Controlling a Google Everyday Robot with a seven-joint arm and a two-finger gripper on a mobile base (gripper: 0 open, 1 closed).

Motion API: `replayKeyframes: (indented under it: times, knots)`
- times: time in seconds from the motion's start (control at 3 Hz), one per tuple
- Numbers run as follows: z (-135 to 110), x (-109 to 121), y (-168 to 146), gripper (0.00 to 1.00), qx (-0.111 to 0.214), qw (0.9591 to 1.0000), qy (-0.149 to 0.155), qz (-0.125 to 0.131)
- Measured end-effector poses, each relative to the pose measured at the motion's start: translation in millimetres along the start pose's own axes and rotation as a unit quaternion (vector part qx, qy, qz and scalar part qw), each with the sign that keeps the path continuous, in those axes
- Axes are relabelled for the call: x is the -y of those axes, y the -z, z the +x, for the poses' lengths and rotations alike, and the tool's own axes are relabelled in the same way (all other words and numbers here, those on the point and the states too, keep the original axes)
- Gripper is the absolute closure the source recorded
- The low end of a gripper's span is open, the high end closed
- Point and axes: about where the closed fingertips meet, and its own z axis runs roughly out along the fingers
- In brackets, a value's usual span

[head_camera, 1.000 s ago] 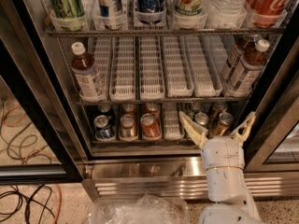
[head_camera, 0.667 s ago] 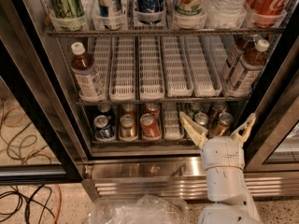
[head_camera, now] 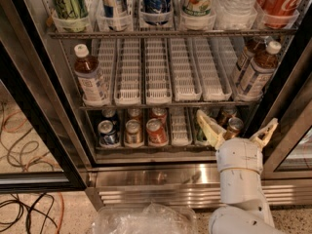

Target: Pick blue plastic bottle from middle shelf of fridge

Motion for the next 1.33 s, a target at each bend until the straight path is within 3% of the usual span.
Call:
replayKeyframes:
  times: [0.67,1.33]
  knots:
    - [-2.7,0.3,-7.5,0.0,0.009,0.9999,-0.006,0.002]
    - [4.2,-8.4,-39.1,0.0,0.032,0.9994,0.004,-0.008]
